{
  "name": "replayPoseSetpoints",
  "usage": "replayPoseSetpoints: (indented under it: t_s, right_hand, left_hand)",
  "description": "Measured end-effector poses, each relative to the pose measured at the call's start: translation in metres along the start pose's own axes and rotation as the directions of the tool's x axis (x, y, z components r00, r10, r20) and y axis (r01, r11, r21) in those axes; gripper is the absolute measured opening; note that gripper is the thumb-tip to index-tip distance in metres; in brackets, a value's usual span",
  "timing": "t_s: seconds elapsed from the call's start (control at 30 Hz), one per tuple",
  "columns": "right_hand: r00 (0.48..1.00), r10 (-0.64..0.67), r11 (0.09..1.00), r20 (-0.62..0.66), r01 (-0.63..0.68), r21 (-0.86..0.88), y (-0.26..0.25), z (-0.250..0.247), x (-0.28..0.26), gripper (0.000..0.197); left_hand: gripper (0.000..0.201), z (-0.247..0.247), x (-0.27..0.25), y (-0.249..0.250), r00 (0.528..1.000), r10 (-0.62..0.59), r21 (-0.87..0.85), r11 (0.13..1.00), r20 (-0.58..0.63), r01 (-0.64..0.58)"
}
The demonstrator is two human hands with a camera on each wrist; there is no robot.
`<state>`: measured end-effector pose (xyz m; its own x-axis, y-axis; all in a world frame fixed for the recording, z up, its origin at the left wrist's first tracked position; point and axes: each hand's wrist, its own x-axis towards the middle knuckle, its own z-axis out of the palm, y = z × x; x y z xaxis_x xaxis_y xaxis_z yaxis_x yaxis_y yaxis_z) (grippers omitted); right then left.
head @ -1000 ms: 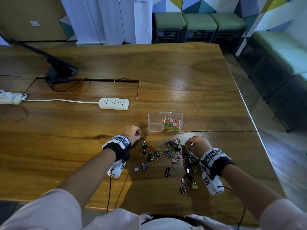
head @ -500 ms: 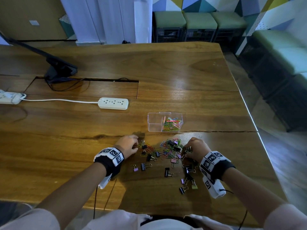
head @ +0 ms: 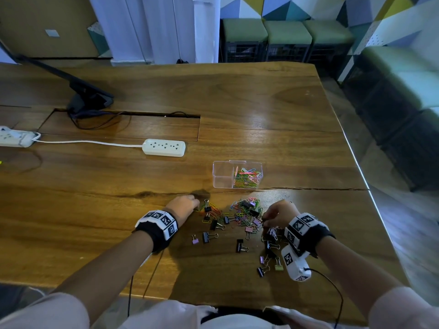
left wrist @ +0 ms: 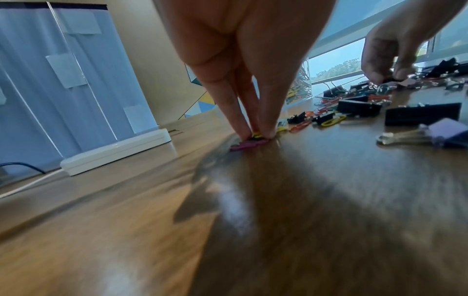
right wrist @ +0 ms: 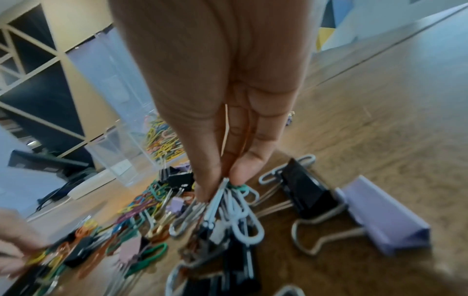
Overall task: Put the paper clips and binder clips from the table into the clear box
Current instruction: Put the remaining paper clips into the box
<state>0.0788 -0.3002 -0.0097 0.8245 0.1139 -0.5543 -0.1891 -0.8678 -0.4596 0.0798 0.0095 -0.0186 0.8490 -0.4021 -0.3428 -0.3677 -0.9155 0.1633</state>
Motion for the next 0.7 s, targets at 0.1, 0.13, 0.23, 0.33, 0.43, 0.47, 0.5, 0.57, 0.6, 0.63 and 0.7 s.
replayPoseSetpoints:
  t_s: [0.1,0.13,0.23,0.33,0.43,0.47,0.5,0.57,0.6,0.63,0.7]
  right_hand:
    - [1.0,0.012,0.995,0.009,-0.013,0.098,0.004,-0.004,0.0,0.01]
    - [1.0,0.016,0.991,0.002,-0.016,0.136,0.005,-0.006,-0.001,0.007]
    - [1.0,0.013,0.962,-0.019,-0.007,0.273,0.008,-0.015,-0.004,0.006]
    - [0.997,0.029,0.958,-0.067,-0.009,0.286,0.012,-0.025,-0.006,0.01]
    - [0.995,0.065,0.957,-0.069,-0.043,0.286,0.014,-0.032,-0.009,0.009]
    - [0.996,0.066,0.965,-0.06,-0.049,0.259,0.015,-0.032,-0.011,0.01]
    - [0.997,0.059,0.974,-0.044,-0.047,0.222,0.015,-0.03,-0.013,0.011]
    - [0.999,0.036,0.986,-0.009,-0.034,0.165,0.013,-0.022,-0.018,0.013]
    - [0.999,0.038,0.988,0.005,-0.038,0.149,0.011,-0.016,-0.02,0.014]
    - [0.999,0.048,0.989,0.012,-0.049,0.14,0.01,-0.011,-0.02,0.017]
    - [0.997,0.072,0.992,0.0,-0.071,0.107,0.007,-0.002,-0.019,0.025]
  left_hand:
    - [0.023,-0.007,0.007,0.0,0.998,-0.056,-0.07,0.996,0.015,0.057]
    - [0.023,-0.009,0.009,0.0,0.997,-0.076,-0.088,0.993,0.033,0.079]
    - [0.021,-0.013,0.013,0.001,0.992,-0.097,-0.081,0.991,0.076,0.103]
    - [0.021,-0.015,0.017,0.005,0.985,-0.107,-0.025,0.993,0.133,0.111]
    - [0.021,-0.015,0.018,0.009,0.975,-0.124,0.057,0.992,0.183,0.115]
    - [0.021,-0.015,0.018,0.009,0.975,-0.124,0.074,0.991,0.185,0.112]
    - [0.021,-0.015,0.018,0.01,0.974,-0.126,0.079,0.99,0.186,0.113]
    - [0.022,-0.015,0.018,0.01,0.974,-0.141,0.046,0.99,0.177,0.135]
    - [0.022,-0.017,0.019,0.009,0.975,-0.151,0.005,0.988,0.163,0.152]
    - [0.023,-0.018,0.02,0.009,0.977,-0.16,-0.045,0.985,0.142,0.168]
    - [0.022,-0.023,0.02,0.009,0.982,-0.17,-0.157,0.971,0.085,0.182]
